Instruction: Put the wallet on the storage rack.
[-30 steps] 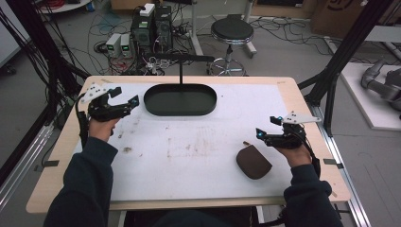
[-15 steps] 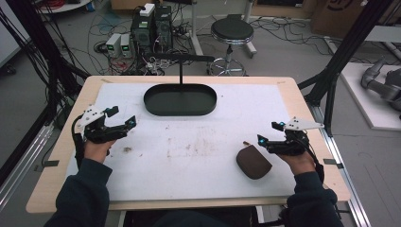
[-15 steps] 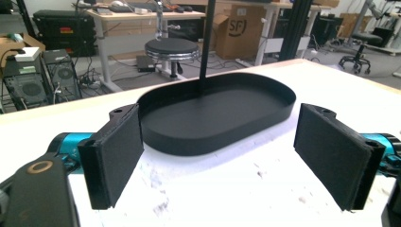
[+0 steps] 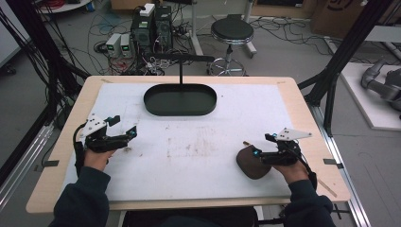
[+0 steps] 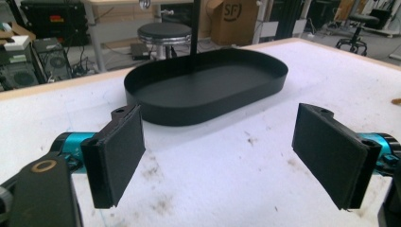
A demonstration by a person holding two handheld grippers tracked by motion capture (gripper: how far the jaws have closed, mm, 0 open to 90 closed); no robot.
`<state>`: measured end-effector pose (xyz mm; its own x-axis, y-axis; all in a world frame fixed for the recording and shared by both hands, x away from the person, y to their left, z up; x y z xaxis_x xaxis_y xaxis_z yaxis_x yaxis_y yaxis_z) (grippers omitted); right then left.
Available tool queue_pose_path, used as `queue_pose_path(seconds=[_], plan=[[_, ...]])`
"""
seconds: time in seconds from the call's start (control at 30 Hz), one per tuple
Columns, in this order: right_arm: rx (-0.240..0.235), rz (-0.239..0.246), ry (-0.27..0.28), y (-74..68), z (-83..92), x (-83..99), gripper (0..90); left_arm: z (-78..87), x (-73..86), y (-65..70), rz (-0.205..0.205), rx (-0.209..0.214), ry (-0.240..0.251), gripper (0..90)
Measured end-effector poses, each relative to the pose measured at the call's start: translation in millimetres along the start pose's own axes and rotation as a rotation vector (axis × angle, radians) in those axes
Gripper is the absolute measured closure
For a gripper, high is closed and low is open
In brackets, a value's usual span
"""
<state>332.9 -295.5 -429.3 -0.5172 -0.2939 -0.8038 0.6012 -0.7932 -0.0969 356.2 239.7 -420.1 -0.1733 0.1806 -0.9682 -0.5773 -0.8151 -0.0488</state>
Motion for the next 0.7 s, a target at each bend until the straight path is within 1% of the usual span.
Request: queue_pose_path(seconds=[0.03, 0.07, 0.17, 0.2, 0.23, 0.27, 0.33, 0.37, 0.4, 0.43, 0.5, 0.6, 0.67, 0.7], plan=[[-0.006, -0.004, -0.014, -1.1, -0.9, 2.5, 21.1, 0.5, -0.1, 0.3, -0.003, 0.003, 0.000, 17.7], [-0.012, 0.003, -0.042, -4.3, -3.0, 6.1, 21.1, 0.9, -0.5, 0.5, -0.004, 0.003, 0.001, 17.7], [-0.010, 0.005, -0.053, -5.5, -4.8, 8.0, 21.1, 2.1, 0.9, 0.6, 0.007, 0.001, 0.004, 18.0], [-0.009, -0.006, -0.058, -5.6, -5.6, 9.1, 21.0, 2.7, 1.9, 0.0, 0.007, -0.001, 0.004, 19.2], [-0.010, -0.018, -0.069, -6.1, -10.3, 12.6, 21.0, 3.3, 2.8, -1.0, 0.004, -0.005, 0.004, 20.6], [-0.010, -0.018, -0.069, -6.1, -10.3, 12.6, 21.0, 3.9, 3.4, -2.2, 0.007, -0.011, 0.003, 20.6], [-0.029, -0.012, -0.109, -8.4, -20.0, 18.4, 20.0, 5.3, 4.1, -5.1, 0.011, -0.022, 0.007, 20.6], [-0.040, -0.024, -0.100, -8.1, -23.0, 19.1, 17.6, 5.8, 4.5, -6.1, 0.018, -0.027, 0.009, 20.6], [-0.036, -0.037, -0.110, -6.3, -24.0, 18.6, 17.1, 6.3, 5.2, -7.1, 0.019, -0.029, 0.007, 20.6], [-0.054, -0.063, -0.120, -3.0, -25.8, 19.4, 16.8, 6.6, 6.1, -7.7, 0.021, -0.031, 0.003, 20.6], [-0.062, -0.065, -0.115, -2.1, -26.1, 20.3, 16.8, 6.2, 7.7, -7.7, 0.028, -0.029, 0.000, 20.6], [-0.105, -0.102, -0.104, 2.4, -28.4, 23.9, 16.8, 5.3, 8.3, -6.4, 0.030, -0.021, 0.001, 20.6], [-0.139, -0.147, -0.100, 5.5, -30.2, 26.8, 16.8, 4.7, 8.5, -5.1, 0.025, -0.017, -0.005, 20.6], [-0.151, -0.150, -0.099, 6.9, -30.9, 27.4, 16.8, 4.0, 8.6, -4.7, 0.026, -0.014, -0.005, 20.6]])
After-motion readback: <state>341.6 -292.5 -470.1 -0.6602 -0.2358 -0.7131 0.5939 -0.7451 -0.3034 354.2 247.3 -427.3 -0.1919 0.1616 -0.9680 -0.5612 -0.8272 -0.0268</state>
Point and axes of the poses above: each handheld gripper's, and its own axes: z roughly backward along the jaws, x roughly out of its underside, y roughly to its right, the point moved 3 cm from there along -z, roughly forward along the jaws, and after that the axes turned 6 degrees about -z, right-handed, at the moved point
